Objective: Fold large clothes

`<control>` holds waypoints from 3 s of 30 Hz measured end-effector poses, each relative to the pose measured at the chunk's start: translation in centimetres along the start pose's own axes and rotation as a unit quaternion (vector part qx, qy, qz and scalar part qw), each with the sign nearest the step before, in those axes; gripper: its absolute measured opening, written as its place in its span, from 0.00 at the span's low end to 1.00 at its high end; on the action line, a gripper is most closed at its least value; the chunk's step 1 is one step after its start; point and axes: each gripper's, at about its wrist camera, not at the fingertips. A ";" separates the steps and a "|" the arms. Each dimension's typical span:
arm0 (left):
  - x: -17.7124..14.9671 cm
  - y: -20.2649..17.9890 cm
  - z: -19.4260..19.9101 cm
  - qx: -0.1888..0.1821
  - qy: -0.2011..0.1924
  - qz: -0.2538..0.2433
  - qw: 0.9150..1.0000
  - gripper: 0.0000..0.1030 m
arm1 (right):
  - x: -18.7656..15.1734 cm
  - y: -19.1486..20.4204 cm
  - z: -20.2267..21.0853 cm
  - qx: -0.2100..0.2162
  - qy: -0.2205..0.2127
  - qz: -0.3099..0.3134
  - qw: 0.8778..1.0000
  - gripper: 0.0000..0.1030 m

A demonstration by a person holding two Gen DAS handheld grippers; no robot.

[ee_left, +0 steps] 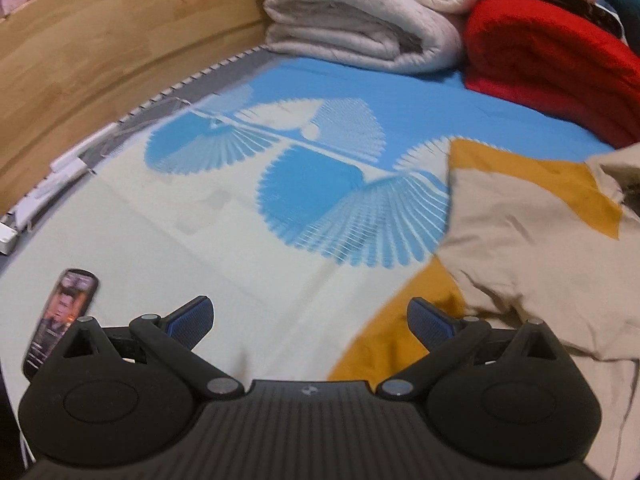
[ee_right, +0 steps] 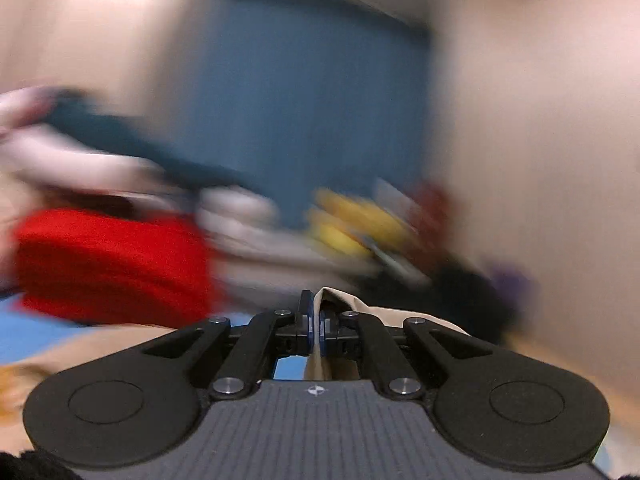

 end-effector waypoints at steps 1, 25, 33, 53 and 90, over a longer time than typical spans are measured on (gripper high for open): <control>0.2 0.5 0.1 0.003 -0.005 0.004 1.000 1.00 | 0.1 4.2 -0.2 0.055 -0.003 0.040 0.998 0.05; 2.5 -5.7 6.9 -0.137 -0.103 -0.002 0.985 1.00 | -13.7 3.5 3.0 0.144 0.201 -0.100 0.964 0.22; 1.8 -25.6 11.4 -0.232 -0.166 -0.143 0.948 1.00 | -16.9 0.8 -3.5 0.118 0.221 -0.212 0.945 0.18; 5.9 -10.7 -5.3 -0.183 -0.018 -0.052 0.982 0.36 | -22.0 0.0 -4.1 0.099 0.222 -0.200 0.949 0.18; 2.2 -16.2 -4.7 -0.159 -0.038 -0.132 0.978 1.00 | -19.8 0.8 -1.7 0.148 0.301 -0.161 0.928 0.46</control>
Point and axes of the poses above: each gripper's, at about its wrist camera, not at the fingertips, and z roughly against the way its jaws point, y to its left, x to its top, and after that the axes turned 15 degrees about x, right-handed
